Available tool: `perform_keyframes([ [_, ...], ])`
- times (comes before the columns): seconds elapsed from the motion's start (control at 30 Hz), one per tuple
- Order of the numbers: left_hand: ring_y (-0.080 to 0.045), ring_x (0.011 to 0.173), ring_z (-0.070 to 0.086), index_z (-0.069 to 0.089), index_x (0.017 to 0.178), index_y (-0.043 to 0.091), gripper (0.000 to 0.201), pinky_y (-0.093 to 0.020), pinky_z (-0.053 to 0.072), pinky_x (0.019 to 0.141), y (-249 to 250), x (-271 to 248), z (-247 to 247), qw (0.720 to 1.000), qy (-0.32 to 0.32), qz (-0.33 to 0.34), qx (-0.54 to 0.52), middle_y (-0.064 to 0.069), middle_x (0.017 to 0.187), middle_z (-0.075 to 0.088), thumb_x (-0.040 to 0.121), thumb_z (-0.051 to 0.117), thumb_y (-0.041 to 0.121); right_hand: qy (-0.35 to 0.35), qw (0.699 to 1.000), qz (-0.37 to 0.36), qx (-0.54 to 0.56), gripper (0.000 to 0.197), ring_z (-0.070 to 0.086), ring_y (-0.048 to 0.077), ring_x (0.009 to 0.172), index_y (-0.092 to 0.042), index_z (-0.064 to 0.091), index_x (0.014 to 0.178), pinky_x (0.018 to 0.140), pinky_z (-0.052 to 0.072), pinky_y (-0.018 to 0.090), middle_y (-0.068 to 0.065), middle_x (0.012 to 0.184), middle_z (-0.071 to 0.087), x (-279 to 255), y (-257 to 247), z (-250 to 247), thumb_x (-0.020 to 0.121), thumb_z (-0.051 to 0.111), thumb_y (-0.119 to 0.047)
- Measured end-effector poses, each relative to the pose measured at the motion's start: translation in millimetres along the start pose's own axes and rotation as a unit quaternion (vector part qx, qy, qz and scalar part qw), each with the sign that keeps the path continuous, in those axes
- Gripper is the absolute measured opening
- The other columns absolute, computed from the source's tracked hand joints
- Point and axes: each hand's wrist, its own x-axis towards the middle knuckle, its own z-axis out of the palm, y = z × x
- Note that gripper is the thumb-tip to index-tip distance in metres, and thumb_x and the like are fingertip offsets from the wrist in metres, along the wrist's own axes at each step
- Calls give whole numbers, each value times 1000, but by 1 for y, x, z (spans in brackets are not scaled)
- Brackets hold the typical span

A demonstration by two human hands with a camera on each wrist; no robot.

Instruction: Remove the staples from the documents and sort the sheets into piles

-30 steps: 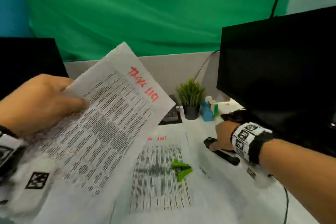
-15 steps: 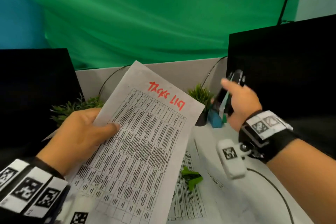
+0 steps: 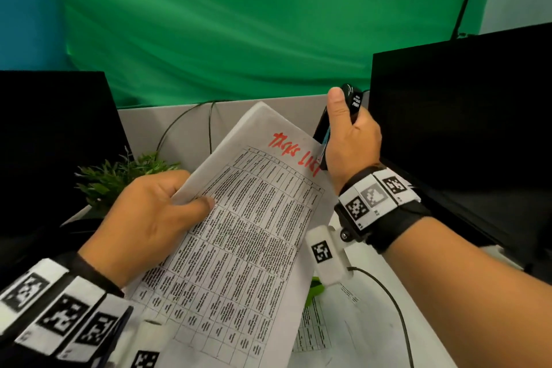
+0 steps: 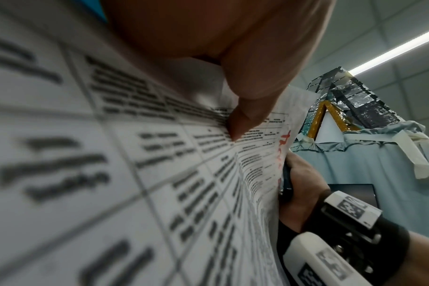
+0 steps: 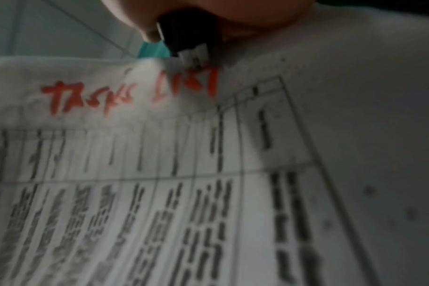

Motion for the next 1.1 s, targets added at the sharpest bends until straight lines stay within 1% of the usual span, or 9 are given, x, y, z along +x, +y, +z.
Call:
perform_keyframes([
  [0.1, -42, 72, 71, 74, 90, 15, 12, -60, 59, 62, -1, 0, 5, 1000, 3, 17, 21, -16, 81, 74, 91, 72, 26, 0, 1000, 3, -3, 43, 53, 13, 58, -19, 52, 67, 50, 44, 16, -2, 65, 55, 6, 2, 3, 95, 57, -50],
  [0.23, -29, 56, 60, 72, 86, 16, 14, -41, 56, 50, -5, 0, 11, 994, 10, 45, 95, -15, 72, 68, 92, 70, 29, -42, 995, 85, 2, 48, 58, 21, 66, -17, 56, 67, 67, 54, 35, 5, 67, 58, 12, 14, 7, 87, 61, -60],
  [0.4, -32, 64, 73, 75, 96, 20, 6, -52, 61, 58, -22, 6, 8, 998, 9, -11, 59, -9, 76, 76, 94, 69, 21, 17, 963, 204, 176, 44, 74, 32, 83, -15, 64, 95, 75, 61, 52, 12, 91, 73, 29, 30, 2, 79, 68, -56],
  [0.53, -27, 75, 78, 75, 102, 19, 16, -42, 64, 62, -31, 5, -20, 980, 88, -143, -105, -2, 83, 80, 93, 68, 8, -74, 946, 316, -10, 50, 69, 34, 85, -10, 60, 119, 69, 60, 51, 20, 111, 68, 51, 73, -27, 74, 72, -28],
  [0.6, -13, 81, 78, 75, 114, 13, 29, -24, 61, 63, -46, 5, -49, 970, 127, -166, -126, 0, 95, 80, 86, 72, 8, -211, 893, 294, -268, 35, 70, 37, 81, -6, 64, 107, 73, 60, 50, 23, 100, 69, 45, 102, -45, 76, 73, -19],
  [0.7, 23, 59, 58, 56, 136, -8, 41, 3, 42, 59, -63, -5, -86, 955, 135, -237, -118, -21, 129, 65, 96, 54, 1, -368, 696, 102, -608, 29, 64, 35, 83, -9, 69, 97, 75, 53, 36, 15, 89, 68, 24, 141, -66, 84, 69, -35],
  [0.8, 7, 39, 59, 57, 135, -6, 36, -6, 42, 39, -95, -14, -104, 943, 131, -296, -76, -15, 82, 79, 101, 48, 1, -407, 587, 20, -699, 31, 57, 26, 84, -18, 64, 97, 74, 45, 28, 3, 88, 60, 8, 164, -77, 89, 59, -48],
  [0.97, -17, 36, 62, 70, 105, -2, 19, -18, 45, 34, -126, -29, -96, 905, 71, -407, 101, -5, 50, 68, 96, 64, 14, -426, 559, 33, -711, 39, 60, 19, 84, -22, 64, 109, 74, 52, 29, -5, 84, 59, 2, 174, -85, 81, 70, -50],
  [1.1, -28, 76, 64, 71, 97, 1, 21, -29, 50, 64, -147, -28, -80, 875, -15, -407, 263, -15, 90, 71, 88, 73, 20, -390, 574, -11, -720, 58, 63, 24, 101, -21, 57, 128, 77, 51, 29, 4, 115, 66, -5, 145, -73, 83, 66, -57],
])
